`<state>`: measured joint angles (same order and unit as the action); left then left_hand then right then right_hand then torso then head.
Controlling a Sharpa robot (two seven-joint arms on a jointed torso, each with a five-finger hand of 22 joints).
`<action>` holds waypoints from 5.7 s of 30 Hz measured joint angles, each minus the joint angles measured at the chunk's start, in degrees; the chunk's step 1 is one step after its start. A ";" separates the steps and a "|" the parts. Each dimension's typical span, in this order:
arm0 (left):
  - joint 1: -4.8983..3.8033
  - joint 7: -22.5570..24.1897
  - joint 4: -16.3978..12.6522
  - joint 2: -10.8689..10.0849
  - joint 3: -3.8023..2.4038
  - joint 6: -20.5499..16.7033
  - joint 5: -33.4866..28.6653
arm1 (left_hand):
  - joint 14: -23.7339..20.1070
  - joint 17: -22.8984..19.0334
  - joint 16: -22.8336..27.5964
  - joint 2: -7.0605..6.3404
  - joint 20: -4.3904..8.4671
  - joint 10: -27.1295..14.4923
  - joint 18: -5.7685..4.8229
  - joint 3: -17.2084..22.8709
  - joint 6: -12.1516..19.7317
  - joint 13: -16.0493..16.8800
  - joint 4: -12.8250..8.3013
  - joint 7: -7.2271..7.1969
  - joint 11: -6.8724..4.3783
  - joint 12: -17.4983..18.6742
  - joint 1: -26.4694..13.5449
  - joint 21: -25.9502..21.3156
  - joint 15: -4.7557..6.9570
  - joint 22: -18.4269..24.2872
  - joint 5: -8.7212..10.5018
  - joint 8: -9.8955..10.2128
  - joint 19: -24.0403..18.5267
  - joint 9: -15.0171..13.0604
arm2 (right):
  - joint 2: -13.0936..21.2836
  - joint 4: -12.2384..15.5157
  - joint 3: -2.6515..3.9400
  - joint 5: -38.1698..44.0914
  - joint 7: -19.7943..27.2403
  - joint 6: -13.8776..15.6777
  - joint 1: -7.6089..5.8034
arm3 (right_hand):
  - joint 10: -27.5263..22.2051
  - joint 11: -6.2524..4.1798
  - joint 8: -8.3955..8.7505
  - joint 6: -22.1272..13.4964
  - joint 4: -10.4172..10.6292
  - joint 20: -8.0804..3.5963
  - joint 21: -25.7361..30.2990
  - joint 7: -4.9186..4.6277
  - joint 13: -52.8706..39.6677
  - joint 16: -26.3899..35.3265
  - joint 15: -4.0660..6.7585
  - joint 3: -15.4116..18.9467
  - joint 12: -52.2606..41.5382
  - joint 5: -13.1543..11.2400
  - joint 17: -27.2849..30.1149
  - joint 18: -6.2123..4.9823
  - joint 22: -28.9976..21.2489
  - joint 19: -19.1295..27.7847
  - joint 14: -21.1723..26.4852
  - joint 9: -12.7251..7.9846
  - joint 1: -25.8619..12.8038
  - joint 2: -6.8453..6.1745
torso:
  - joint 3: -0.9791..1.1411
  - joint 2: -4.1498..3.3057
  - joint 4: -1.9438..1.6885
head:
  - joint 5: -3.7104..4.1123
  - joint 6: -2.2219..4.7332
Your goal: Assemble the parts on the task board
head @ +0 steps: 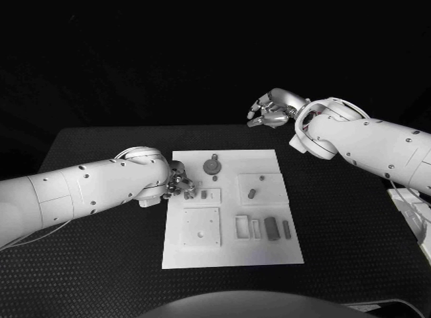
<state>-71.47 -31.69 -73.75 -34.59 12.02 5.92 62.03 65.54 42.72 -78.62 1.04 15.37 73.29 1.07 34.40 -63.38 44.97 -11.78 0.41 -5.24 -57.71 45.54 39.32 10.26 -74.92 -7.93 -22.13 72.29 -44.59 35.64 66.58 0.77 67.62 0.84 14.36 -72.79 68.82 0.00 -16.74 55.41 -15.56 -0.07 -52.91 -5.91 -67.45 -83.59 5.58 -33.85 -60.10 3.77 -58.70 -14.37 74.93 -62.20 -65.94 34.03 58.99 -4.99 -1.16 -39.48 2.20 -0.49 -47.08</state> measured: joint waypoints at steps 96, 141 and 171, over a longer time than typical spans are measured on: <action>0.10 0.18 1.76 1.02 0.05 1.84 0.08 | -0.03 0.13 -0.36 -2.95 -0.04 0.32 0.33 -2.13 -1.28 0.08 1.67 -0.12 -0.50 -0.54 -2.67 1.29 0.99 -0.01 3.02 -1.12 -0.01 -1.34 | 0.01 -0.01 0.00 0.00 0.00 -0.20 0.06 | 0.10 0.09 0.24 0.00 0.00 -0.02 0.00 0.00 0.01 0.00 -0.03 0.00 0.00 0.00 -0.02 0.00 0.01 -0.02 0.02 0.24 0.00 0.00 | 0.02 0.00 -0.03 | 0.45 -0.83; 0.15 0.48 1.62 -0.03 0.00 0.68 0.10 | -0.45 0.61 -0.77 -6.92 0.18 0.17 0.64 -9.17 -1.09 0.83 2.05 -0.54 -0.66 -0.54 -8.76 1.24 1.37 0.01 4.94 -1.44 0.21 -2.05 | -0.02 -0.07 0.00 0.00 0.02 -0.35 0.15 | -0.04 0.04 0.24 0.00 0.00 0.04 0.00 0.00 -0.03 0.00 0.08 0.00 0.00 0.00 0.04 0.00 -0.01 0.04 0.14 0.33 0.00 0.00 | 0.00 0.01 -0.04 | 0.58 -0.88; -0.70 26.96 2.94 3.12 -0.82 -21.41 12.68 | -14.48 -15.73 29.37 -8.03 -13.20 -13.55 2.43 -0.23 11.91 -28.23 -4.82 6.52 12.21 41.90 20.42 -22.64 -13.68 14.34 4.44 6.87 -16.86 9.05 | -0.09 -1.89 -0.01 -0.45 0.28 -0.03 0.29 | 0.07 0.11 0.60 -0.36 0.05 -0.12 0.34 -0.36 0.01 0.24 0.04 -0.05 0.30 0.00 0.98 -0.02 -0.02 -0.12 0.87 0.43 -0.28 -0.28 | -0.01 -0.01 -0.10 | 1.28 1.93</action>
<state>-72.17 -4.72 -70.80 -31.47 11.20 -15.49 74.72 51.06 26.99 -49.25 -6.99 2.16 59.74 3.50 34.17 -51.47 16.75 -16.59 6.93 6.97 -15.81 65.96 16.68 -3.42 -60.58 -3.49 -15.26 55.42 -35.54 35.55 64.68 0.76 67.17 1.12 14.33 -72.50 68.89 0.11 -16.14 55.05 -15.52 -0.18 -52.57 -6.28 -67.44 -83.35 5.62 -33.89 -59.80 3.77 -57.72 -14.38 74.91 -62.32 -65.07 34.46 58.71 -5.27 -1.17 -39.49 2.10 0.79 -45.14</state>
